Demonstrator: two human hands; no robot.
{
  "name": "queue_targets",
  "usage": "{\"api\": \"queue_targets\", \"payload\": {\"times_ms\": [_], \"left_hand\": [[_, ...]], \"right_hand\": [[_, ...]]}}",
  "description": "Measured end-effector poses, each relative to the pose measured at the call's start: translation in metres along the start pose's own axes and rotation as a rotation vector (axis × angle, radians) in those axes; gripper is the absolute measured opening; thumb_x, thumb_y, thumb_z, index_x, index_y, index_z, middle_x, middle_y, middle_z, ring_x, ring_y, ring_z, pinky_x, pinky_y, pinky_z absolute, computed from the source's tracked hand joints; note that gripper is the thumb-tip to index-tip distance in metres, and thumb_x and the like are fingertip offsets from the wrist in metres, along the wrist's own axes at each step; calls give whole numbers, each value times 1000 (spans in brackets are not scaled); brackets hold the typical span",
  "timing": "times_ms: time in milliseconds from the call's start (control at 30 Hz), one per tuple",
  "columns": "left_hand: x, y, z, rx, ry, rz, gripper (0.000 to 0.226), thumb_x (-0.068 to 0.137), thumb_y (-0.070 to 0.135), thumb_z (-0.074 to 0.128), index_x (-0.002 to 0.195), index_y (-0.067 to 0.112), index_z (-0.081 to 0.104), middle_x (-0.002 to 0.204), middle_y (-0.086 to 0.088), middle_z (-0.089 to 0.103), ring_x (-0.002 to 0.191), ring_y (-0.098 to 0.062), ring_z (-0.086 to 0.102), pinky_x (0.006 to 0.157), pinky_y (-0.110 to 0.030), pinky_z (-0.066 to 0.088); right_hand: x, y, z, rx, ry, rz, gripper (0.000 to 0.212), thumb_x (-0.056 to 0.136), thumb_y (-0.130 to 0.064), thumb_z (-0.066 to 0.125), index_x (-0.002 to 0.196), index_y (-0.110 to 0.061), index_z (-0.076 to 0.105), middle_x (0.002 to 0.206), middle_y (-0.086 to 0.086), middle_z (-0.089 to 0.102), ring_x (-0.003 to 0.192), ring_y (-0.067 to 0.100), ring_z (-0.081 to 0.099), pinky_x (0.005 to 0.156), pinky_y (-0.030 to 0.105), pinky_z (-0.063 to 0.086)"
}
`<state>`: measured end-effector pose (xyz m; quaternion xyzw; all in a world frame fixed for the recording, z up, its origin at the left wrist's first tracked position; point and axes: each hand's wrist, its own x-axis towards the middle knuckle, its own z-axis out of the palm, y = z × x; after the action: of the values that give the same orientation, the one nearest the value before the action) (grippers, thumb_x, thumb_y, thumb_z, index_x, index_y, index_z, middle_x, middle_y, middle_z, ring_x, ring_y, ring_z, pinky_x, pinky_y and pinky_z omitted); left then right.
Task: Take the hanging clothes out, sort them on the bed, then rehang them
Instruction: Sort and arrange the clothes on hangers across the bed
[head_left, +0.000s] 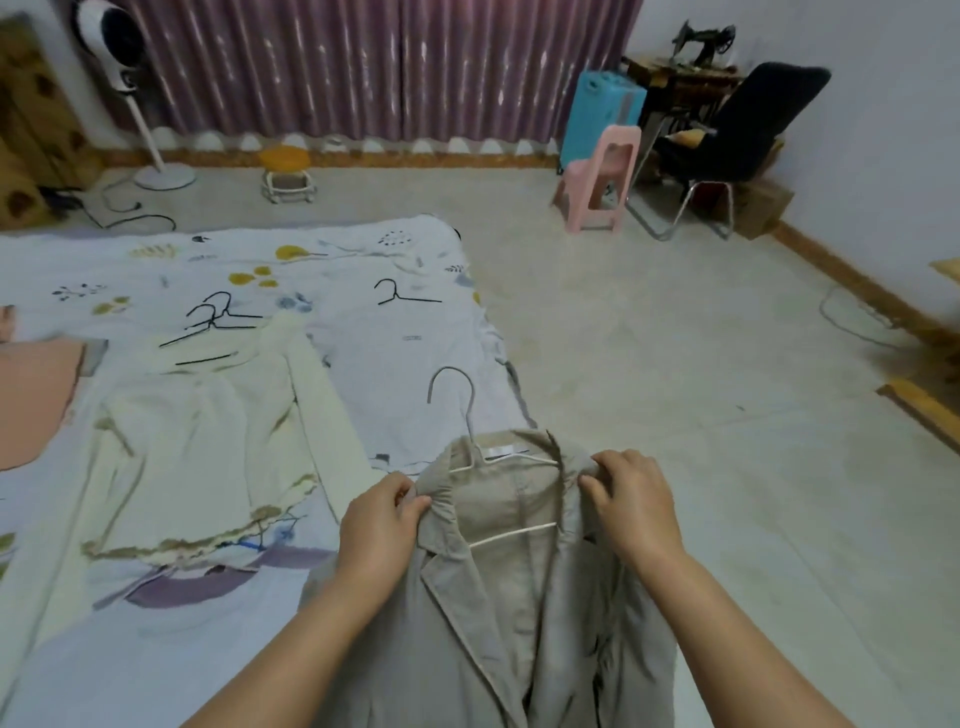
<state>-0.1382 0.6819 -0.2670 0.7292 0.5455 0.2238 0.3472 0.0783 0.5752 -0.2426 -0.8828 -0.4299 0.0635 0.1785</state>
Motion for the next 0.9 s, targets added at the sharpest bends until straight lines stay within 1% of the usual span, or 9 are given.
{"api": "queue_targets", "payload": {"times_ms": [100,200,400,500,567,633,733,833,900], "left_hand": [[34,-18,30,2,70,-97,17,88,17,57,76,5,56,72,-6,59,71,-24,51,58,-32,31],[65,-46,57,40,107,-153,17,88,17,57,77,4,56,73,-8,59,73,-26,51,60,-32,29],[117,-113,114,113,20,-205,13,89,21,56,79,12,54,77,-3,57,77,-23,52,61,-29,26],[123,-136,137,398,-8,-248,27,92,26,50,113,10,55,109,-10,58,105,-30,53,78,-34,35],[113,-147,149,595,-33,-265,47,93,31,46,136,12,37,134,-12,45,124,-29,40,97,-39,32],[92,-156,164,692,-70,-182,56,94,35,43,144,14,27,150,-11,29,138,-28,26,111,-46,20],[65,-173,180,775,-215,-49,64,87,49,30,140,15,39,148,-12,36,135,-31,37,105,-58,28],[57,-187,185,780,-473,-171,82,75,60,-10,149,25,-4,158,-2,-8,145,-22,-3,114,-53,2],[61,-187,184,775,-479,-182,68,90,59,5,147,27,-11,156,2,-16,145,-19,-11,114,-51,-3]], "right_hand": [[28,5,44,33,-11,-18,40,88,-19,60,126,-5,55,128,21,51,122,39,42,100,42,34],[42,15,96,-30,-166,-38,61,94,-27,50,146,-10,24,152,20,21,142,32,17,115,36,16],[68,38,203,-110,-456,-87,66,98,-45,30,150,-19,-1,158,8,-8,146,27,-2,118,39,4],[79,48,243,-152,-586,-69,65,99,-48,23,150,-20,-5,158,4,-12,146,25,-8,117,42,2],[79,54,265,-180,-654,-59,65,99,-50,21,150,-21,-6,158,4,-13,146,25,-9,116,46,2],[77,60,283,-214,-676,-67,65,98,-51,20,150,-22,-6,158,5,-12,145,26,-10,116,49,1],[74,65,296,-219,-654,-80,65,98,-52,19,150,-23,-7,158,5,-12,145,27,-11,115,51,-2],[72,66,296,-231,-663,-86,65,98,-52,20,150,-23,-7,158,5,-13,145,27,-12,115,50,-3],[73,63,292,-255,-673,-86,64,98,-50,22,150,-22,-4,158,6,-9,145,27,-10,115,51,-1]]}}
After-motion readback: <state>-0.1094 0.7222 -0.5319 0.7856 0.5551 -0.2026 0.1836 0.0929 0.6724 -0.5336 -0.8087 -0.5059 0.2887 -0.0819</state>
